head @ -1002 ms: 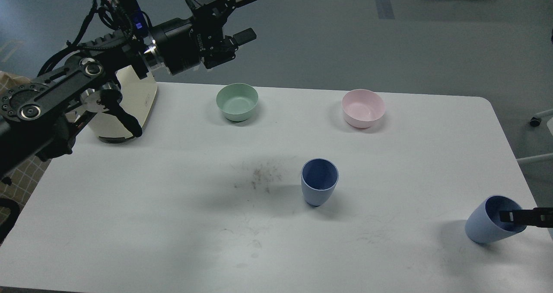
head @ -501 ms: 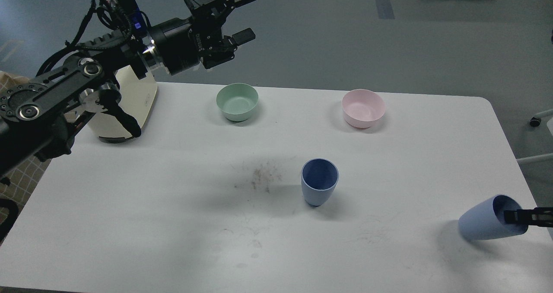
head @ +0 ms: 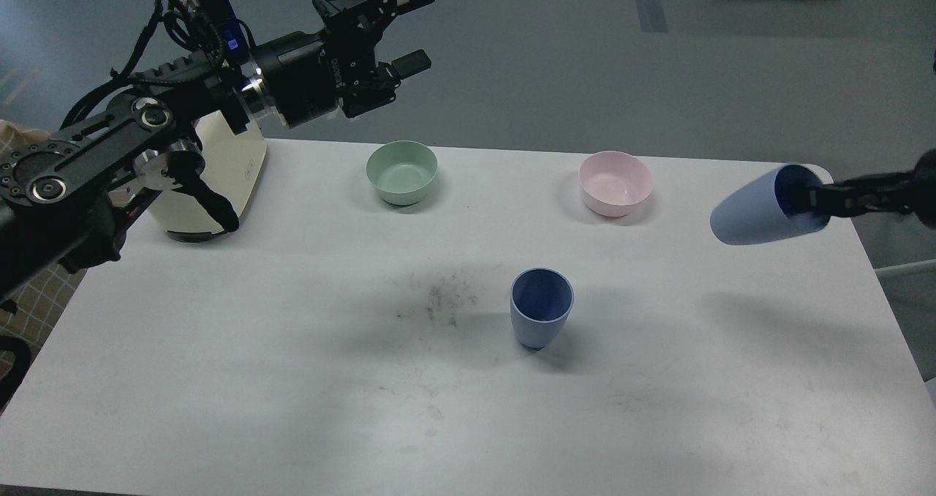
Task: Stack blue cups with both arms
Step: 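Carry the blue cup with the right gripper above the centered cup, then lower the held cup into the centered blue cup and release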
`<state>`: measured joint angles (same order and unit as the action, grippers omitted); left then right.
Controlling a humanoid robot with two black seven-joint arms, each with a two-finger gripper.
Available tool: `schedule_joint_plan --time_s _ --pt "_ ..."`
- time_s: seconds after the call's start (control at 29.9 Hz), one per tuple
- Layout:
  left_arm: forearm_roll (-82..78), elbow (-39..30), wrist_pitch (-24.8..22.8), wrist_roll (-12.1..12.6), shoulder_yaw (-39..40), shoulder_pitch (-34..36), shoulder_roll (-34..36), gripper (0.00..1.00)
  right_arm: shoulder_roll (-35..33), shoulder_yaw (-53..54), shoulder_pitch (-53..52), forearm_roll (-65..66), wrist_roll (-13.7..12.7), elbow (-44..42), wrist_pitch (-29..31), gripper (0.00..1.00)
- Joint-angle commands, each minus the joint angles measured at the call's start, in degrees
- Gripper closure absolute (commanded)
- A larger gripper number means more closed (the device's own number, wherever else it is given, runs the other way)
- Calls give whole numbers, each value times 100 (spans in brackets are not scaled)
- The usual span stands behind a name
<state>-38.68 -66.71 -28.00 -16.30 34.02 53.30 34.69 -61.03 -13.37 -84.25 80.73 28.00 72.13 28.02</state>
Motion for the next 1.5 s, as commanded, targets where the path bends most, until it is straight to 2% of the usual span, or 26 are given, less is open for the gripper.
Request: schedule_joint_plan --time_s 0.0,0.23,0.63,1.47 --pt "10 9 0 4 96 -3 20 5 844 -156 -740 4 0 -199 -2 100" --pt "1 18 0 13 105 -3 12 5 2243 -1447 -1989 -84 0 -191 -2 100" --pt "-25 70 0 13 88 -3 55 5 3501 -1959 -2219 -567 0 188 -2 100" --pt "-34 70 0 4 114 -100 152 5 3862 -2170 -1911 -567 0 56 -2 100"
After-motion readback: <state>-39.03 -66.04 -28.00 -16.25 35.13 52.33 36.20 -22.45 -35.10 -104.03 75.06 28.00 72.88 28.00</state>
